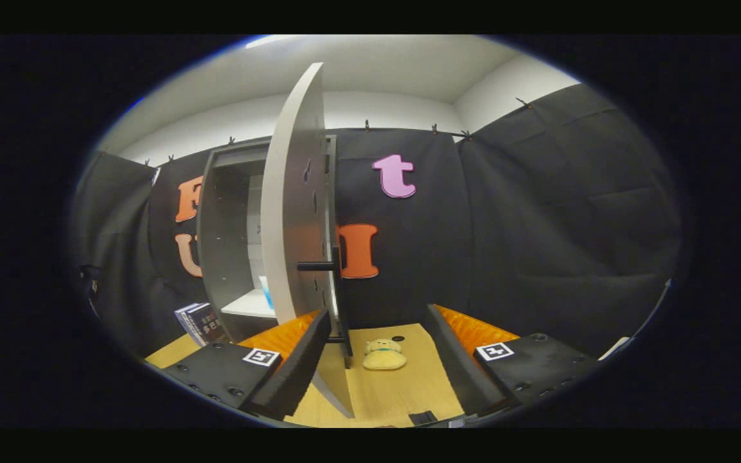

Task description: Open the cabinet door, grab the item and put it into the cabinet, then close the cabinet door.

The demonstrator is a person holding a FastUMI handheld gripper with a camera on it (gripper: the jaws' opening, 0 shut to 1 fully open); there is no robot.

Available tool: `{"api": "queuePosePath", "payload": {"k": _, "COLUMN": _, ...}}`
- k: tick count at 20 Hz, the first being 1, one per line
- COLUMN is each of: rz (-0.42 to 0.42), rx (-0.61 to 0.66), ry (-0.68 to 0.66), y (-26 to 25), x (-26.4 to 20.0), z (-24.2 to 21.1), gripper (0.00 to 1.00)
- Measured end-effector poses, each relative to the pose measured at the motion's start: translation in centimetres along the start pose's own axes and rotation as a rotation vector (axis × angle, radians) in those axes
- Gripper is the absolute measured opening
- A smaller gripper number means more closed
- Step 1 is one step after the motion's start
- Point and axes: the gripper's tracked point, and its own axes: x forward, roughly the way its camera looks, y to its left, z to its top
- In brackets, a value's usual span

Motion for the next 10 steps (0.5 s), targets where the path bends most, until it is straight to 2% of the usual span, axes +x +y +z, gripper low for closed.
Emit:
{"api": "queuePosePath", "payload": {"k": 4, "rz": 0.038, "rx": 0.012, "ry": 0.019, "y": 1.6, "x": 0.2, "z": -0.5, "gripper": 0.96}}
{"api": "queuePosePath", "payload": {"k": 10, "rz": 0.155, "rx": -0.002, "ry": 0.039, "y": 8.4, "x": 0.6, "z": -1.0, "gripper": 0.96}}
